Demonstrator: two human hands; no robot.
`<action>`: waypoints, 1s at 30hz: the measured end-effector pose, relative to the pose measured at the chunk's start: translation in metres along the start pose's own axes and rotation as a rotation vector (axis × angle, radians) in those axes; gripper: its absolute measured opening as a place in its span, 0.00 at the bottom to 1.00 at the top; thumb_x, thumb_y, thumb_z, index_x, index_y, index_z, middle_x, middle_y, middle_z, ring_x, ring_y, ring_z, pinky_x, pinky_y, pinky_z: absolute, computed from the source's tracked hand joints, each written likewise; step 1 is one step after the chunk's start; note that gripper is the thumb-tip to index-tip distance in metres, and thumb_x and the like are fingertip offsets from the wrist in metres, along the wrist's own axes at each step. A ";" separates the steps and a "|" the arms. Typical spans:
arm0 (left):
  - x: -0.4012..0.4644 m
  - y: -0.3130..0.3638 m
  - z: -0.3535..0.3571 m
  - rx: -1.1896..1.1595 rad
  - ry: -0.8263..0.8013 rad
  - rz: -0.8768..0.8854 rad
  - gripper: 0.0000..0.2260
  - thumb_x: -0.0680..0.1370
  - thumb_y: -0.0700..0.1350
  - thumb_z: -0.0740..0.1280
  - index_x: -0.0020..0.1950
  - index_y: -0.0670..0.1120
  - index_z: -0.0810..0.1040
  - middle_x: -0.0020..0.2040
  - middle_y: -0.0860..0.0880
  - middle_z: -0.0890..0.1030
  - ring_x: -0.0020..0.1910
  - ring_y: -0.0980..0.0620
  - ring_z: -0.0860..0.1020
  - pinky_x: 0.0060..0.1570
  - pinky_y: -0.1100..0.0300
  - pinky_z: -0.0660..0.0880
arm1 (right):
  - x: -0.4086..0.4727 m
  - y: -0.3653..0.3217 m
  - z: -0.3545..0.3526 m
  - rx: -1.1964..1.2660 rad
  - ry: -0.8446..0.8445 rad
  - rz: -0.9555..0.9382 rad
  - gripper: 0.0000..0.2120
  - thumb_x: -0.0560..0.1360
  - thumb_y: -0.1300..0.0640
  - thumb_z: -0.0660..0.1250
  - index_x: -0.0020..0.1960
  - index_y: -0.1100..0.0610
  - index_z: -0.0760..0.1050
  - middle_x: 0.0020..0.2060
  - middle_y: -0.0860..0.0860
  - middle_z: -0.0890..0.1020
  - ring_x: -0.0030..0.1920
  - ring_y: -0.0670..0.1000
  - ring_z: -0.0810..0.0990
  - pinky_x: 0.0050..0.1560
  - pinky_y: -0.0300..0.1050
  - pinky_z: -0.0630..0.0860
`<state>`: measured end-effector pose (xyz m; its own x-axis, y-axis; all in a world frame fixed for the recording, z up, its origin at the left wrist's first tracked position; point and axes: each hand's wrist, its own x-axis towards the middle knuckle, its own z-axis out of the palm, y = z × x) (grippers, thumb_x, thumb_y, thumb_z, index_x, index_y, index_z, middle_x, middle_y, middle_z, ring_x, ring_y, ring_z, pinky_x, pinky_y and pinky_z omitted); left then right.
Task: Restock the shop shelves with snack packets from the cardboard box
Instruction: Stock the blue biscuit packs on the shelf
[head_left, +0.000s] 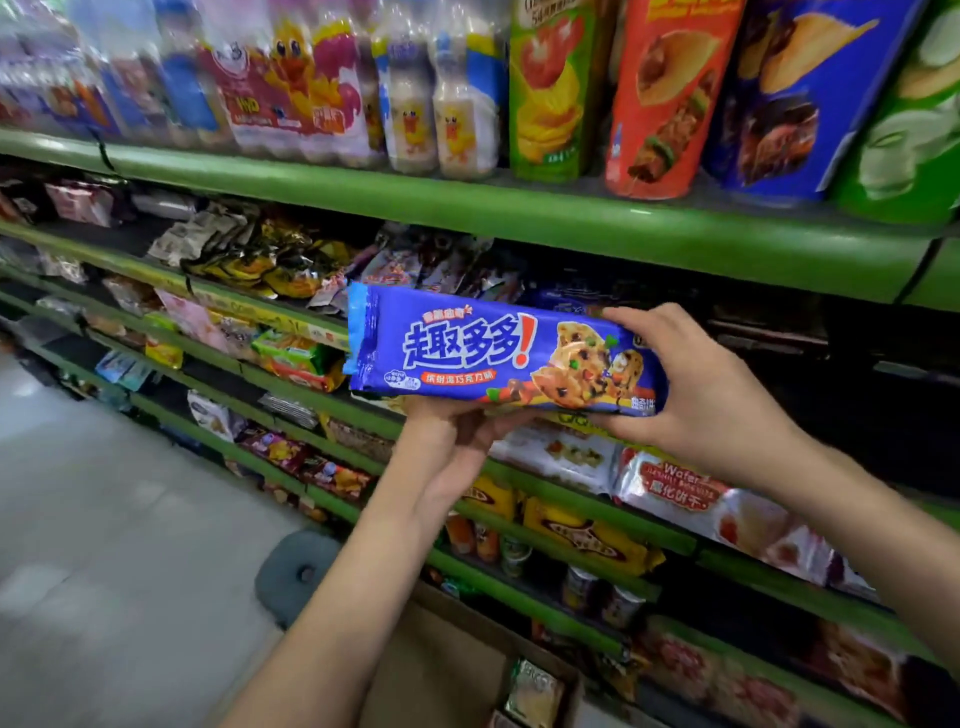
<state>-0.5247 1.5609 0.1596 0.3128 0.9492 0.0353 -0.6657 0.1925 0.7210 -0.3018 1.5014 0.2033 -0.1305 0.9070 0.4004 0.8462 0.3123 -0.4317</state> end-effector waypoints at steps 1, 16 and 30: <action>0.001 0.001 -0.004 0.007 0.024 0.005 0.19 0.70 0.29 0.66 0.58 0.44 0.77 0.49 0.45 0.86 0.49 0.44 0.85 0.48 0.39 0.82 | -0.001 0.005 0.005 0.016 0.002 0.014 0.43 0.63 0.42 0.77 0.74 0.48 0.65 0.58 0.43 0.70 0.53 0.47 0.78 0.50 0.55 0.80; 0.016 0.028 -0.053 0.053 0.327 0.036 0.05 0.78 0.32 0.61 0.47 0.40 0.73 0.52 0.41 0.80 0.64 0.39 0.78 0.63 0.39 0.74 | 0.027 0.124 0.036 -0.218 -0.115 0.422 0.41 0.69 0.39 0.75 0.76 0.48 0.64 0.74 0.54 0.67 0.68 0.57 0.74 0.61 0.48 0.73; 0.024 0.010 -0.024 -0.070 0.195 -0.112 0.04 0.74 0.31 0.64 0.46 0.38 0.75 0.54 0.36 0.81 0.61 0.32 0.80 0.48 0.40 0.82 | 0.060 0.109 0.062 -0.281 -0.267 0.115 0.21 0.84 0.54 0.59 0.77 0.47 0.65 0.78 0.52 0.65 0.77 0.57 0.61 0.75 0.48 0.57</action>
<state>-0.5401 1.5913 0.1509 0.2551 0.9497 -0.1815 -0.6813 0.3098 0.6632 -0.2495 1.6074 0.1308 -0.1252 0.9845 0.1225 0.9665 0.1489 -0.2088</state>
